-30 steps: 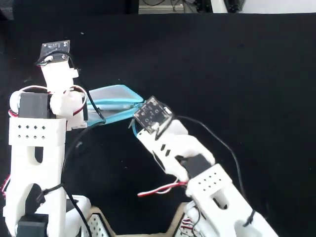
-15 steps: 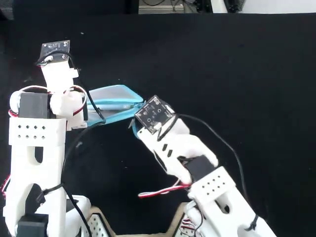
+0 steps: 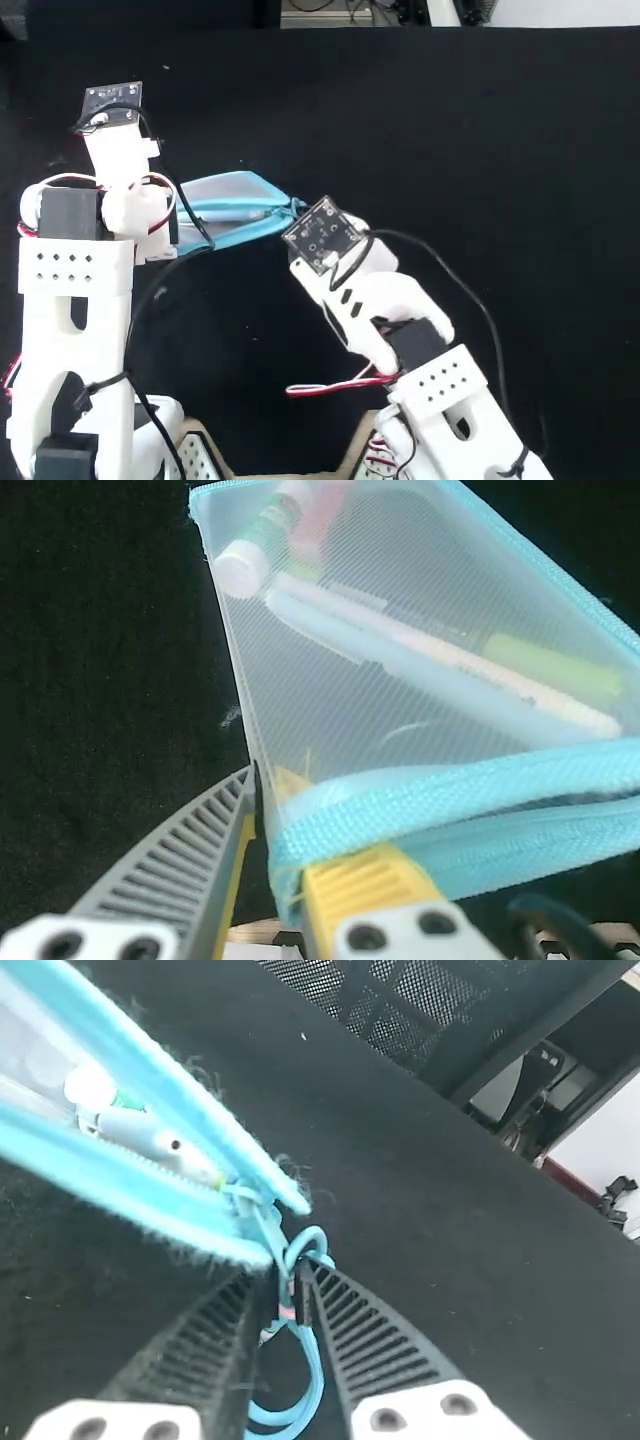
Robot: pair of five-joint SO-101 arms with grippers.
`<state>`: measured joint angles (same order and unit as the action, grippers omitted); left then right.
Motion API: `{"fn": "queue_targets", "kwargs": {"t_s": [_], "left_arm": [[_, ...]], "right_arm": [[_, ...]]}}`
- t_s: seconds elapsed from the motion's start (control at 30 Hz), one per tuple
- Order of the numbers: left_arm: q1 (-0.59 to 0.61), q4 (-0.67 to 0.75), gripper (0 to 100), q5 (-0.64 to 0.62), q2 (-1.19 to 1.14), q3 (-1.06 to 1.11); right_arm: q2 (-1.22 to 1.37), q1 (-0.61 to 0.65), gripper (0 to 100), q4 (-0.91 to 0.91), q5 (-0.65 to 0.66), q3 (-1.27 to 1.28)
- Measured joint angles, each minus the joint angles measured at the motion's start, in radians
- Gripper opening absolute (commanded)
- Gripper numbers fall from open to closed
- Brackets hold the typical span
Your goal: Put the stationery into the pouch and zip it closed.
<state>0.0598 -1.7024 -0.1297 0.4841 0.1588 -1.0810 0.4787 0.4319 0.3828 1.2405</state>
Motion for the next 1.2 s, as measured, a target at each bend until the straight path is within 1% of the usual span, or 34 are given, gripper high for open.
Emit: {"fn": "queue_targets", "kwargs": {"t_s": [0.1, 0.33, 0.43, 0.67, 0.7, 0.83, 0.87, 0.97, 1.13, 1.2], "left_arm": [[0.000, 0.000, 3, 0.000, 0.000, 0.000], [0.000, 0.000, 3, 0.000, 0.000, -0.002], [0.000, -0.002, 3, 0.000, 0.000, -0.015], [0.000, -0.002, 3, -0.003, -0.009, -0.074], [0.000, -0.006, 3, -0.003, -0.012, -0.081], [0.000, -0.026, 3, -0.002, -0.017, -0.092], [0.000, -0.026, 3, -0.002, -0.017, -0.092], [0.000, -0.026, 3, -0.002, -0.017, -0.092], [0.000, -0.028, 3, -0.002, -0.017, -0.092], [0.000, -0.029, 3, -0.002, -0.017, -0.092]], "right_arm": [[0.000, -0.003, 1.1, 0.043, 0.008, -0.048], [0.000, -0.006, 1.1, 0.305, 0.012, -0.293], [0.000, -0.002, 1.1, 0.341, 0.012, -0.325], [0.000, -0.002, 1.9, 0.344, 0.012, -0.327], [0.000, -0.002, 3.6, 0.339, 0.012, -0.327], [0.000, -0.008, 16.3, 0.338, 0.011, -0.261], [0.000, -0.008, 18.0, 0.333, 0.011, -0.242], [0.000, -0.005, 18.4, 0.305, 0.009, -0.183], [0.000, -0.003, 18.8, 0.157, -0.091, -0.052], [0.000, -0.003, 19.8, 0.132, -0.137, -0.012]]}}
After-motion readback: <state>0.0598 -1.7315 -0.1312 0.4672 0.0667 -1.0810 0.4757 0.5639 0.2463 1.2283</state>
